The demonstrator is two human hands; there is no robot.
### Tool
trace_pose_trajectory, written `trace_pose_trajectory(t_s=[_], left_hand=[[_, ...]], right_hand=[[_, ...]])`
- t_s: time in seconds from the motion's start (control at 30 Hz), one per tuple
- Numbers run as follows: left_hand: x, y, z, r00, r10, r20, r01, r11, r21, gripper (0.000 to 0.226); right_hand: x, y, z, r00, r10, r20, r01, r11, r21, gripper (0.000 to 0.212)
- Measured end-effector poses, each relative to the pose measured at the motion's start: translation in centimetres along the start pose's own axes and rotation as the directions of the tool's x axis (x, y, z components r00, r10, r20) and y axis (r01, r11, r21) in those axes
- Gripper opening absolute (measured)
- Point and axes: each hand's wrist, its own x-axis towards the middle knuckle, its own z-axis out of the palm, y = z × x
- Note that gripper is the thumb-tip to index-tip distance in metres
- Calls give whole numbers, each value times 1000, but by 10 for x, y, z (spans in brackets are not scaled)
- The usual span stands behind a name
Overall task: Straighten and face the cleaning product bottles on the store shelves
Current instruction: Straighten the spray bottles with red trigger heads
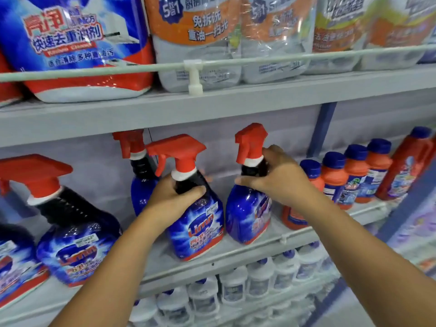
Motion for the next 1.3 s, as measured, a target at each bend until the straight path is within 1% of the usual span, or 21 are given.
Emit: trace_pose_trajectory(t_s=[0.07,0.13,0.17,0.2,0.3,0.4,0.47,0.57,0.63,0.7,0.8,0.97,1.1,1.3], left_hand=[[-4,-3,-1,1000,-15,-8,15,1000,16,15],[-12,-5,-1,997,-12,-78,20,996,93,25],[-17,-8,0,993,4,-114,10,993,119,32],[-21,-9,1,990,11,-138,6,992,127,36],[-28,-12,4,990,20,-142,-11,998,64,32],[-26,-14,7,989,14,-149,-16,1000,-12,26],[-25,-15,8,989,2,-146,-10,998,-54,26],[-21,-18,8,990,-7,-138,-3,997,-78,28],[-20,-18,9,991,-11,-134,-2,996,-91,25],[-19,-19,9,990,-16,-137,1,994,-108,24],[-22,-17,13,992,-6,-130,-9,993,-119,25],[-26,-12,25,993,-11,-114,-5,991,-134,21],[-27,-10,28,991,-12,-137,-3,994,-110,19],[-29,-8,30,989,-14,-146,2,996,-84,17]], right_hand=[[0,-3,-21,984,30,174,-29,1000,-7,47],[2,-6,-39,935,45,351,-41,999,-19,54],[3,-6,-44,916,43,399,-44,999,-5,55],[5,-5,-45,911,38,410,-48,999,13,53],[9,-5,-43,931,61,361,-47,998,-49,48],[5,-4,-38,964,70,258,-29,987,-158,49],[0,-2,-41,973,58,222,-18,984,-178,46],[0,3,-50,962,53,268,2,980,-199,49],[2,4,-56,953,45,300,13,982,-187,50],[2,7,-56,952,31,306,27,983,-182,51],[1,10,-54,955,13,295,40,984,-174,54],[0,15,-52,962,-25,273,67,987,-146,52],[-2,17,-50,970,-55,235,87,988,-128,50],[-4,19,-48,970,-72,230,101,988,-118,52]])
